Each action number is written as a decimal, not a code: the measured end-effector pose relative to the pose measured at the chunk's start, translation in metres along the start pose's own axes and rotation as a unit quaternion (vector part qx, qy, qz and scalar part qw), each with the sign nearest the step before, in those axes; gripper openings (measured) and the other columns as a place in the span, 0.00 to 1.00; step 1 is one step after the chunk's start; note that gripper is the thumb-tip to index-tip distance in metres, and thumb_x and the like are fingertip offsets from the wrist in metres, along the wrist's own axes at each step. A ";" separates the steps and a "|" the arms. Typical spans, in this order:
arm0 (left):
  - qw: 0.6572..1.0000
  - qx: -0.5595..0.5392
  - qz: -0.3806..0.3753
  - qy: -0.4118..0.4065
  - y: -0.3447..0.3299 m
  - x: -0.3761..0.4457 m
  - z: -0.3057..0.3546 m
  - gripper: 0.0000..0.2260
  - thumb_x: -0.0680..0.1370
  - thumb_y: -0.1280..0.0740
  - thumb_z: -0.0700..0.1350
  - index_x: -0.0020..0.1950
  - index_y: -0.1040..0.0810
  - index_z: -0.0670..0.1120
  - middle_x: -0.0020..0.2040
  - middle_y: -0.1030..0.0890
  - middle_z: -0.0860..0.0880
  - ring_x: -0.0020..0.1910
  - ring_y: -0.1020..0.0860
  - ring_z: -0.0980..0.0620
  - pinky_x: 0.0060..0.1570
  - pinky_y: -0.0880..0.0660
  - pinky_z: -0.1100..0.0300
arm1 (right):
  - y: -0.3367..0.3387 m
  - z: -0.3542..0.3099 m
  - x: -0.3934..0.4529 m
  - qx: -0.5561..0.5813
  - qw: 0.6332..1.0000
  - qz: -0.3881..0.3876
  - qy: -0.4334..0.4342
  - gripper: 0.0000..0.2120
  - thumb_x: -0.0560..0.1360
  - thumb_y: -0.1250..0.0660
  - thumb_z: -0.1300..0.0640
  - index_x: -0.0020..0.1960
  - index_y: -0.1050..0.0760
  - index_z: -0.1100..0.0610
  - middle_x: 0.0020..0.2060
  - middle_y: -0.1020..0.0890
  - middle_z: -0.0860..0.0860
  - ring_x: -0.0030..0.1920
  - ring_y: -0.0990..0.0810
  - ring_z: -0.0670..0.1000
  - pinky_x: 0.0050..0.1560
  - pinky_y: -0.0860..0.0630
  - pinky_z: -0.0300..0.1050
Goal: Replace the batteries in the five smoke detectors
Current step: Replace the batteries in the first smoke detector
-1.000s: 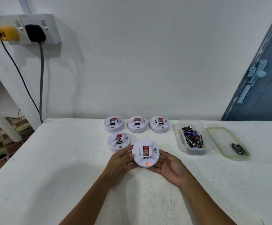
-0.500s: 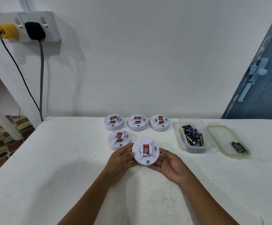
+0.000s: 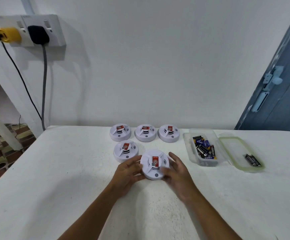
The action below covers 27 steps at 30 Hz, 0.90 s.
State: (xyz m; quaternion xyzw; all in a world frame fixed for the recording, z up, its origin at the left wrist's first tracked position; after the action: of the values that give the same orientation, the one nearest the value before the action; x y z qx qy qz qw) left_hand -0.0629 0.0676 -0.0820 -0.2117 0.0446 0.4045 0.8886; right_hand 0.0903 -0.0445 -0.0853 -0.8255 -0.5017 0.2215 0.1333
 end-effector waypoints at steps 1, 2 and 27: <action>1.000 0.001 0.004 0.002 -0.002 -0.001 0.000 0.15 0.78 0.37 0.35 0.65 0.25 0.40 0.60 0.19 0.40 0.57 0.20 0.39 0.54 0.21 0.44 | -0.004 0.000 -0.004 -0.085 0.995 0.009 0.043 0.45 0.61 0.20 0.66 0.72 0.38 0.51 0.66 0.26 0.50 0.62 0.23 0.52 0.56 0.21 0.50; 1.000 0.001 0.003 0.004 -0.004 -0.002 0.000 0.14 0.79 0.37 0.35 0.64 0.24 0.39 0.59 0.18 0.40 0.57 0.20 0.38 0.53 0.20 0.46 | -0.008 0.002 -0.008 -0.181 0.980 0.009 0.082 0.50 0.59 0.18 0.64 0.73 0.40 0.47 0.66 0.28 0.45 0.64 0.25 0.46 0.58 0.22 0.43; 0.786 0.484 0.231 -0.307 0.046 0.034 0.013 0.35 0.62 0.21 0.52 0.66 0.28 0.46 0.60 0.23 0.50 0.56 0.26 0.52 0.59 0.30 0.55 | 0.005 -0.019 0.058 -0.536 0.815 0.140 0.170 0.43 0.51 0.23 0.35 0.63 0.31 0.46 0.50 0.27 0.40 0.57 0.34 0.47 0.59 0.31 0.46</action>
State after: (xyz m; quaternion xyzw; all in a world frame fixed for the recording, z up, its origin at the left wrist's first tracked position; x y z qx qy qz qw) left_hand -0.0759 0.1234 -0.0947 0.3979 0.0074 0.5669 0.7213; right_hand 0.1266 0.0051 -0.0841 -0.8518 -0.3897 -0.2105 -0.2797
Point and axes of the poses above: each hand's wrist, its own x-axis towards the middle knuckle, its own y-axis out of the back of the hand, z = x × y, the point moved 2 cm from there along x, towards the middle knuckle
